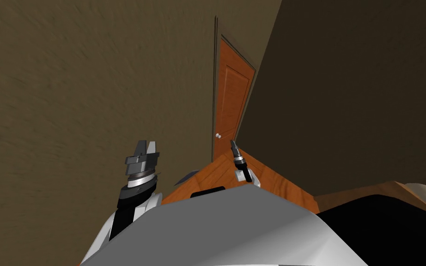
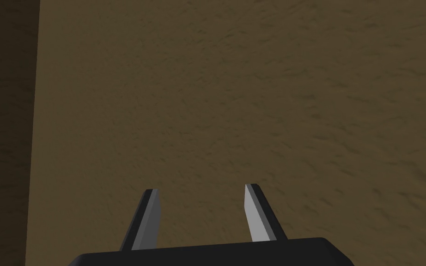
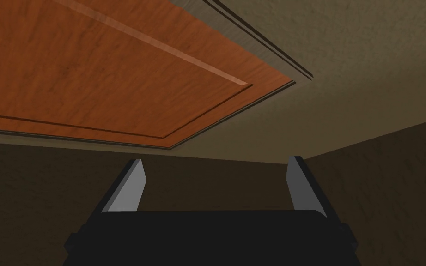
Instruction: Pull the door open
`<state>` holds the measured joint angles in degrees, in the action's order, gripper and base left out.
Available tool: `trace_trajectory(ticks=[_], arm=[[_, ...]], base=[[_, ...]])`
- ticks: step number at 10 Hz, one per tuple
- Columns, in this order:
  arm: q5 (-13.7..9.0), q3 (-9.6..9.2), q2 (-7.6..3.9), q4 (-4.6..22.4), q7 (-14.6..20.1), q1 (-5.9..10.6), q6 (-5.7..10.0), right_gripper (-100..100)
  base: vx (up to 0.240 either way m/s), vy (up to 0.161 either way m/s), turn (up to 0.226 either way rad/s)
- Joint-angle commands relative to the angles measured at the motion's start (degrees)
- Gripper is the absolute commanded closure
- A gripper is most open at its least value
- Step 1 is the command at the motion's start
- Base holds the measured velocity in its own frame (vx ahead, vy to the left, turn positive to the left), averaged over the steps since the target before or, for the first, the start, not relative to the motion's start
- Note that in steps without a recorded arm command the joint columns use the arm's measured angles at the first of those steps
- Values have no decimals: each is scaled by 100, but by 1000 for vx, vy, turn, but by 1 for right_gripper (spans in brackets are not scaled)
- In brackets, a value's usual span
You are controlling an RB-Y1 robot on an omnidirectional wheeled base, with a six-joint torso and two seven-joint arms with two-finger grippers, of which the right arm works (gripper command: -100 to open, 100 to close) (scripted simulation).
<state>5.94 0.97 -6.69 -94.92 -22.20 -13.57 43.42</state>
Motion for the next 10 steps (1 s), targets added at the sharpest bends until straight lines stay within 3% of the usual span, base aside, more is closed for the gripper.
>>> trace_trajectory(ticks=[1, 3, 7, 9, 10], arm=[[37, -2, -18, 219, -112, 26, 63, -100], [159, -4, -67, 595, -420, 179, 147, -100], [282, -6, -115, 1108, -729, 332, 231, -100], [404, -8, -162, 1516, -1037, 485, 315, -100], [404, -8, -162, 1553, -1037, 485, 315, -100]], base=[[74, -51, 24], [70, -53, 53], [53, -54, 41], [67, -59, 51], [49, -46, 27]])
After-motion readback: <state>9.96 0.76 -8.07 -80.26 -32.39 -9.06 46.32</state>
